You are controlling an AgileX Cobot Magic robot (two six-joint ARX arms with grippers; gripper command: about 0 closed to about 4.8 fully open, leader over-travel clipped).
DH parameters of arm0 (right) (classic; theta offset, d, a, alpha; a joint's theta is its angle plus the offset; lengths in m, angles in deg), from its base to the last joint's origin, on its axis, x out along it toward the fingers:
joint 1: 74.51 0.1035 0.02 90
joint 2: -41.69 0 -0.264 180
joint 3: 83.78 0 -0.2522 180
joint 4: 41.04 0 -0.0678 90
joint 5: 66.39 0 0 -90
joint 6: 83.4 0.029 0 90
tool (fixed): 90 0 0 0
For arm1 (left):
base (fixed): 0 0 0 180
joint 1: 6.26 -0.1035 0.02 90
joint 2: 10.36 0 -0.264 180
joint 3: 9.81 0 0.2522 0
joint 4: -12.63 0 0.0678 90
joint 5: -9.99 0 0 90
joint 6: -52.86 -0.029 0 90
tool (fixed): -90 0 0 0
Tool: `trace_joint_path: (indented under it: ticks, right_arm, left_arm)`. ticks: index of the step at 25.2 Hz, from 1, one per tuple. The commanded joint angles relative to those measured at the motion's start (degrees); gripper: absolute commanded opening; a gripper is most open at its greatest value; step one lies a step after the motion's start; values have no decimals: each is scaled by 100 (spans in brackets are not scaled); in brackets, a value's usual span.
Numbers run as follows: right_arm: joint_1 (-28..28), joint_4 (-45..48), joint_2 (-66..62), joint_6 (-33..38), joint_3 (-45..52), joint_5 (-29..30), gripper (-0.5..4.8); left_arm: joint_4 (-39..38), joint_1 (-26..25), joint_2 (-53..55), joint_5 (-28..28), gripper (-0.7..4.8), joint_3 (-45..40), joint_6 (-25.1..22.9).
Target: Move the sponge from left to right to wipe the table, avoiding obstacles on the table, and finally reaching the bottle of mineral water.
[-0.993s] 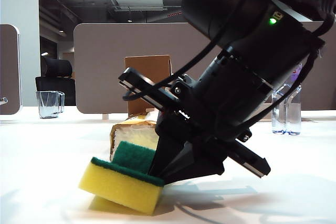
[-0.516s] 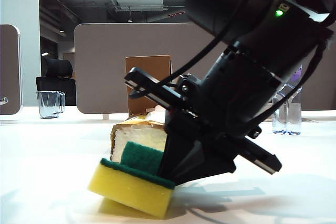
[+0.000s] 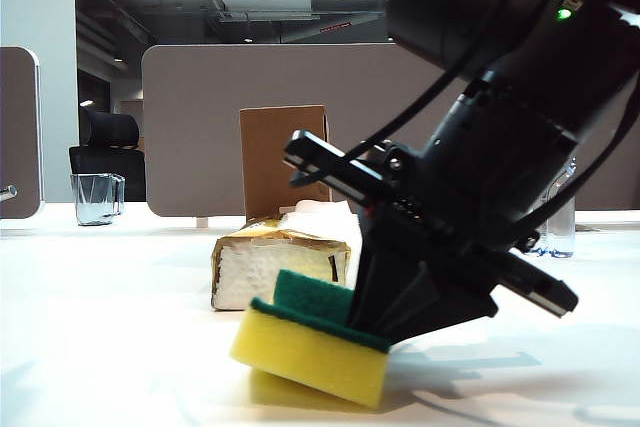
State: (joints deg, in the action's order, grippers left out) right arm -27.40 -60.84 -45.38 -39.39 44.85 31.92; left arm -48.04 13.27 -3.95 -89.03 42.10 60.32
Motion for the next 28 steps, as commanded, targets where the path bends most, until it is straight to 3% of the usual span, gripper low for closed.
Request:
trace_joint_path:
  ticks: [1,28]
  right_arm:
    - [-114,-796,0,-131,92,-444,-9]
    - [-1104,-1633,649,-981,243,-584,-9]
  left_arm:
    - [74,0,-4,24,301,37,-15]
    - [76,0,-4,0,300,39,4]
